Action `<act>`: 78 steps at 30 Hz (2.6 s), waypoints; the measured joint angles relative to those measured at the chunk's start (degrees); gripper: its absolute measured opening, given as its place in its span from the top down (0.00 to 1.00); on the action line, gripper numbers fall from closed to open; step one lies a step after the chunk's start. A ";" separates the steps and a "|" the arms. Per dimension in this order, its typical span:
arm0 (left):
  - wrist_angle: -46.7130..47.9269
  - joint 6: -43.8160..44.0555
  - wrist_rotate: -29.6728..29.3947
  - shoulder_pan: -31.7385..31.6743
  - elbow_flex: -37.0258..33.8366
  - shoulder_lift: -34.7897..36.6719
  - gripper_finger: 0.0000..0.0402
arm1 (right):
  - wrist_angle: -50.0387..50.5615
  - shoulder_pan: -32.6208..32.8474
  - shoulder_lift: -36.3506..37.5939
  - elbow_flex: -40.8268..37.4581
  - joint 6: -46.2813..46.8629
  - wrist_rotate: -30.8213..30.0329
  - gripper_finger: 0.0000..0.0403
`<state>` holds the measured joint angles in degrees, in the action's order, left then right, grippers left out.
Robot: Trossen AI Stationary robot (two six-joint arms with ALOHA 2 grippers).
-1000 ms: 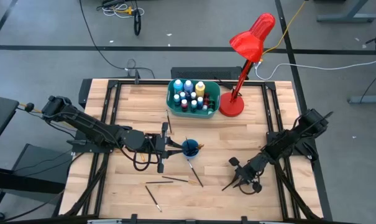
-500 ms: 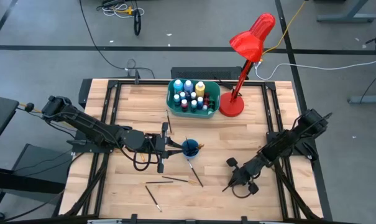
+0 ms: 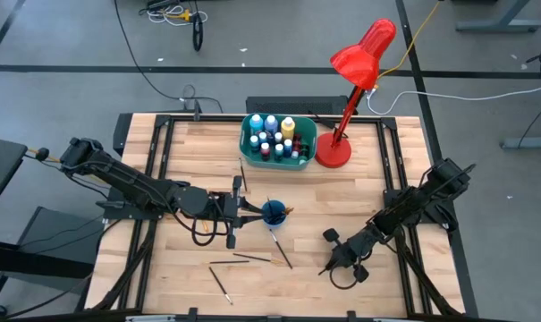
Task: Pick & Place Paint Supplies
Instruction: Put the silver paint brush into the blue cup
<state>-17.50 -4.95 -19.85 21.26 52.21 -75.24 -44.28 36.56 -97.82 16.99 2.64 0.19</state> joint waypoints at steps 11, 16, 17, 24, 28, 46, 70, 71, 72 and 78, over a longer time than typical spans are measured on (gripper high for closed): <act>0.00 0.02 -0.01 0.00 0.00 0.00 0.88 | -8.42 -1.36 2.98 1.91 -12.35 0.39 0.98; 0.00 0.02 0.01 -0.01 0.00 0.00 0.88 | 6.56 -3.21 6.03 9.91 -25.33 -2.44 0.98; 0.00 0.02 -0.01 -0.01 0.00 0.00 0.88 | 13.11 -3.77 6.64 12.57 -28.03 -3.87 0.98; -0.01 4.76 0.01 -0.01 0.00 0.00 0.88 | 57.37 -7.85 7.91 33.82 -45.15 -14.87 0.98; 0.00 7.93 0.00 -0.02 0.00 0.00 0.88 | 67.32 -8.48 7.91 43.10 -55.41 -21.31 0.99; 0.02 5.57 0.01 -0.01 0.00 0.00 0.88 | 68.45 -13.50 4.52 55.24 -123.67 -40.04 0.99; 0.07 8.09 0.01 0.00 0.00 0.00 0.88 | 68.78 -17.15 -0.83 55.17 -130.66 -26.67 0.96; 0.07 8.13 0.01 0.00 0.00 0.00 0.88 | 68.96 -17.28 -0.83 55.17 -130.23 -25.87 0.96; 0.04 8.19 0.00 -0.01 0.00 0.00 0.88 | 69.03 -17.35 -0.83 55.17 -129.39 -25.14 0.96; 0.07 8.22 0.01 0.00 0.00 0.00 0.88 | 69.06 -17.25 -1.23 55.17 -124.10 -24.68 0.92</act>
<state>-17.43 3.27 -19.84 21.25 52.21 -75.24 24.78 19.31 -99.05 72.16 -121.46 -24.50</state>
